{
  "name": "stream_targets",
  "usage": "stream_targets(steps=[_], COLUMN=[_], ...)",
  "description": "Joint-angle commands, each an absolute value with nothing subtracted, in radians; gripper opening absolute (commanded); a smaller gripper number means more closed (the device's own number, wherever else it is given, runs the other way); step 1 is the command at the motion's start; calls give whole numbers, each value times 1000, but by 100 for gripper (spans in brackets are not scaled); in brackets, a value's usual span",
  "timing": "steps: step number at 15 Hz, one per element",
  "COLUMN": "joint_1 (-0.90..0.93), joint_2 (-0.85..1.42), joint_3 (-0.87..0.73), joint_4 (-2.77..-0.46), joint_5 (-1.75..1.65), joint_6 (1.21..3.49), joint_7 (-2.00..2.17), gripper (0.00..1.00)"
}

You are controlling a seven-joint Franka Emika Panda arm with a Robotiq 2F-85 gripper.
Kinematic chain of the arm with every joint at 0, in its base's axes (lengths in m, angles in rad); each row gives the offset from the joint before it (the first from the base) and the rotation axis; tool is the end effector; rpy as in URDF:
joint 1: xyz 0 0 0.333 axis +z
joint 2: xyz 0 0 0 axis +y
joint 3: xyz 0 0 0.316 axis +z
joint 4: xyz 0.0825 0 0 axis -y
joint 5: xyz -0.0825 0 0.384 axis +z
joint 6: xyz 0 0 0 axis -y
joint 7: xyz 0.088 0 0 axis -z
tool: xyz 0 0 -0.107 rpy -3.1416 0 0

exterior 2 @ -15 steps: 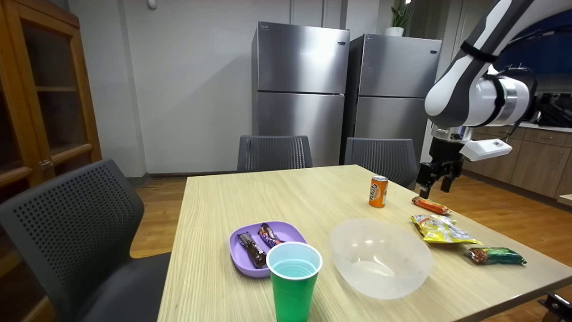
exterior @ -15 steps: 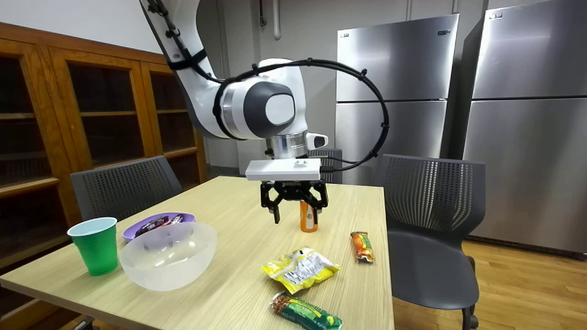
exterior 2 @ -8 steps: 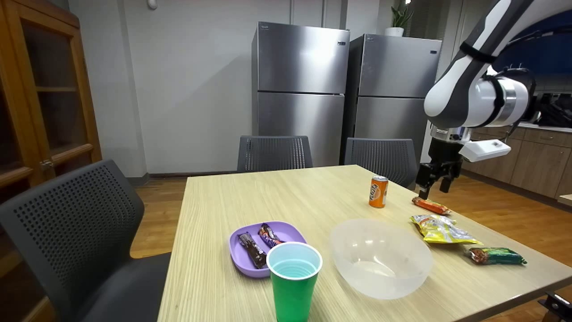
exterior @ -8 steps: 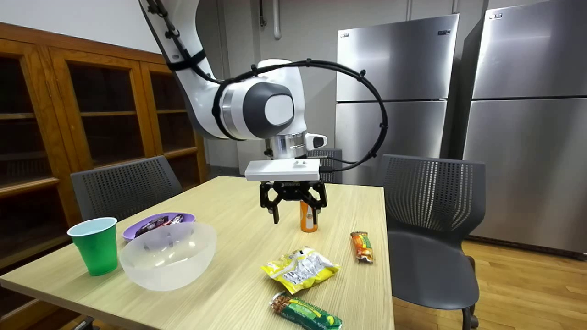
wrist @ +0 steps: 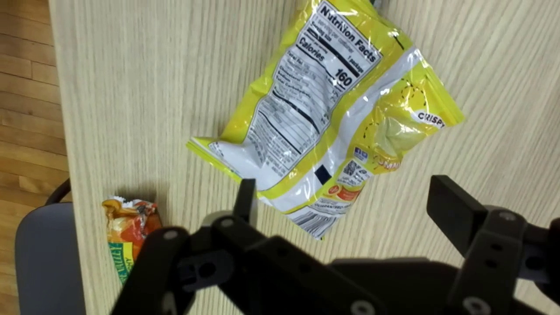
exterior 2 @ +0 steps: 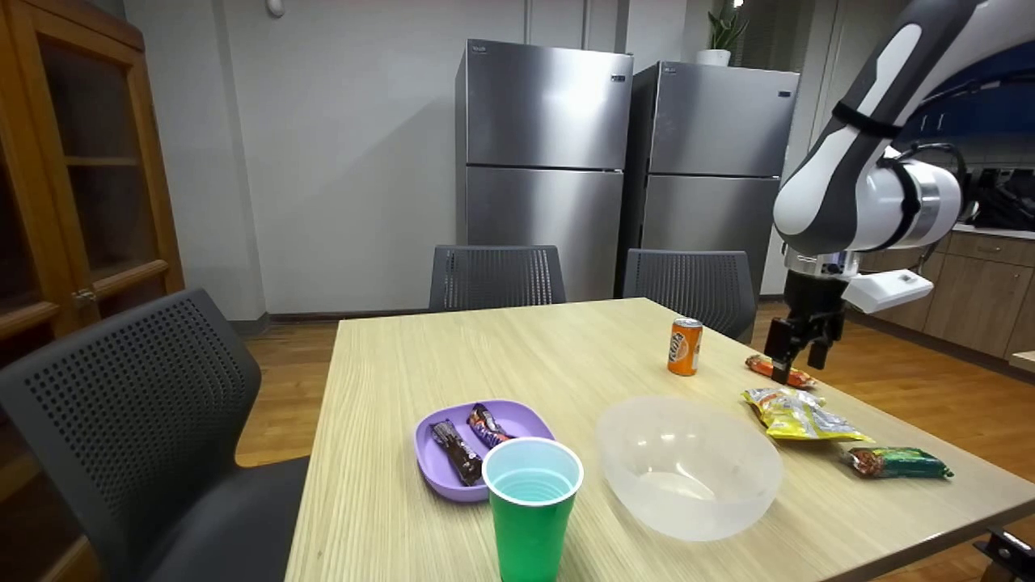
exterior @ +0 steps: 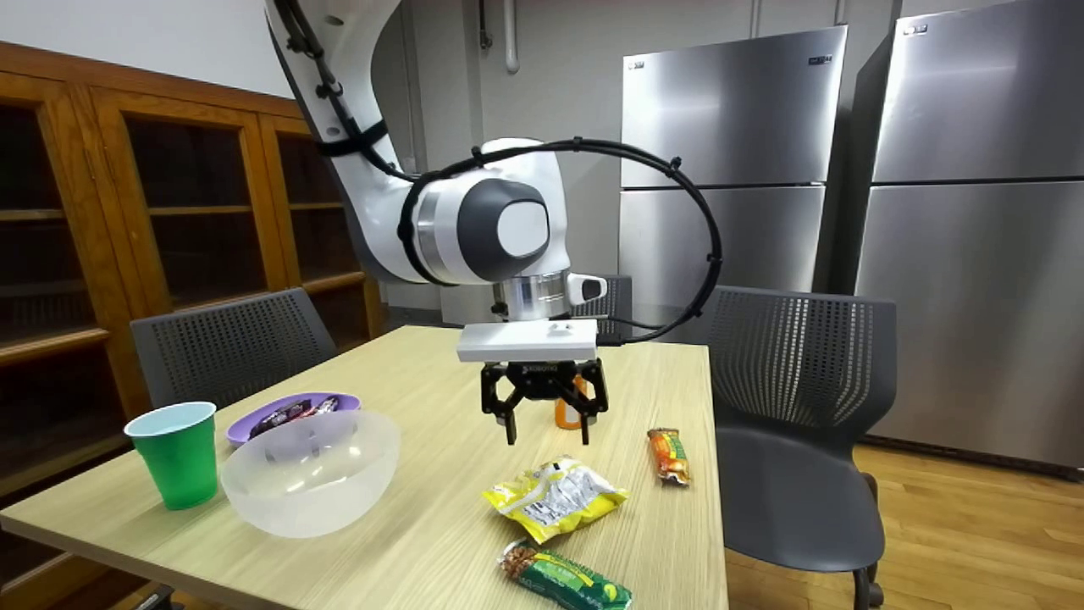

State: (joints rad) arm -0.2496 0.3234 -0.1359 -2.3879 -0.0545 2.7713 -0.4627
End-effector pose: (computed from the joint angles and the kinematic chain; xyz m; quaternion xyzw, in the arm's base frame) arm 0.4710 -0.1913 0.1917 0.9967 0.0677 0.0150 0.0420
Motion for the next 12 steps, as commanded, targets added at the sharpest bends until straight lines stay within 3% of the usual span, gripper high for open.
stream_targets(steps=[1, 12], joint_1=[-254, -250], joint_2=[354, 444], joint_3=[-144, -141], joint_4=[-2380, -2351], joint_5=[-103, -143], joint_6=[2771, 2762], joint_7=[-440, -420], gripper=[100, 100])
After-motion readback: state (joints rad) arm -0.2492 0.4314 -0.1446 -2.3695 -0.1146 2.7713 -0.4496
